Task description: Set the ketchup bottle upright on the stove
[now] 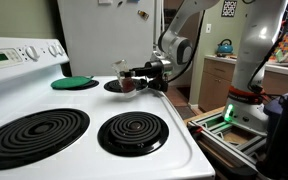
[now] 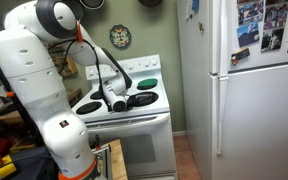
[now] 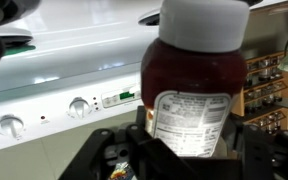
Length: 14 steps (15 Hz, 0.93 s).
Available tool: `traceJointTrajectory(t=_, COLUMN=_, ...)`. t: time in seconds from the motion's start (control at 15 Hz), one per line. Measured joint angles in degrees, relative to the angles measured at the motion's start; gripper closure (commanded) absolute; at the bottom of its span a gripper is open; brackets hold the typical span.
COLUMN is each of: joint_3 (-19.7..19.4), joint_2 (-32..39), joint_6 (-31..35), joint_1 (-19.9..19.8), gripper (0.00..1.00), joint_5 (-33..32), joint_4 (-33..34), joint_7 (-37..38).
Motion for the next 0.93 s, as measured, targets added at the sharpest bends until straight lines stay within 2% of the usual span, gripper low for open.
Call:
traceJointTrajectory(t=0.13, joint_3=-0.01, joint_2=0.32, joint_6=0.18, joint_1=0.00, gripper=0.55, joint_5=-1.09, joint_4=0.01, joint_7=0.00)
traceJointTrajectory(t=0.27, joint_3=0.00, joint_2=0.33, joint_6=0.81, joint_1=0.00, gripper=0.49, joint_5=-2.09, joint_4=0.14, joint_7=0.00)
traceJointTrajectory(t=0.33, joint_3=0.00, joint_2=0.32, joint_6=1.26, joint_1=0.00, gripper=0.24, joint_5=-2.56, joint_4=0.23, joint_7=0.00)
traceJointTrajectory(t=0.4, joint_3=0.00, joint_2=0.32, joint_6=1.74, joint_1=0.00, gripper=0.06, joint_5=-3.11, joint_4=0.34, joint_7=0.00)
traceJointTrajectory(t=0.47, joint_3=0.00, joint_2=0.32, joint_6=2.09, joint_1=0.00, gripper=0.02, joint_5=-3.55, joint_4=0.41, joint_7=0.01)
traceJointTrajectory(t=0.93, joint_3=-0.10, joint_2=0.30, joint_6=2.97, joint_1=-0.12, gripper=0.00, joint_5=-5.62, joint_4=0.59, joint_7=0.19)
